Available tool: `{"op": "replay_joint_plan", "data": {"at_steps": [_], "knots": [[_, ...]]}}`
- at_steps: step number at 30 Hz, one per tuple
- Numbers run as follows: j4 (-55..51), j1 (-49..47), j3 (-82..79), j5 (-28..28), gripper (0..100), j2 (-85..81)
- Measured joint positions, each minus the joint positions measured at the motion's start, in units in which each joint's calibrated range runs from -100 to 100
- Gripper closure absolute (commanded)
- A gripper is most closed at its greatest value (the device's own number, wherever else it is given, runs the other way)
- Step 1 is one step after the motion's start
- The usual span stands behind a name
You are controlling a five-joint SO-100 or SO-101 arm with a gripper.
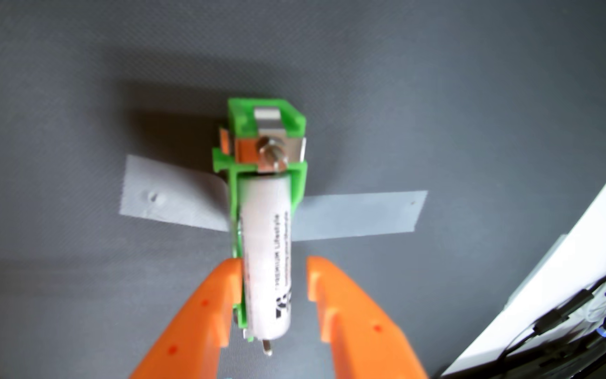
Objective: Insert Battery
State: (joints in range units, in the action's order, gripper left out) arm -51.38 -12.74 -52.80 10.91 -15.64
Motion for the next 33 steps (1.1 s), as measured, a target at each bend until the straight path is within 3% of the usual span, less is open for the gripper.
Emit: {"op": "replay_joint_plan", "data": {"at_steps": [14, 20, 33], "knots": [[-1.26, -0.08, 0.00, -0.05, 86, -1.41], [-6.44, -0.49, 0.90, -0.31, 99, -7.65], [-4.02, 0.00, 1.81, -1.69, 98, -6.32]]}}
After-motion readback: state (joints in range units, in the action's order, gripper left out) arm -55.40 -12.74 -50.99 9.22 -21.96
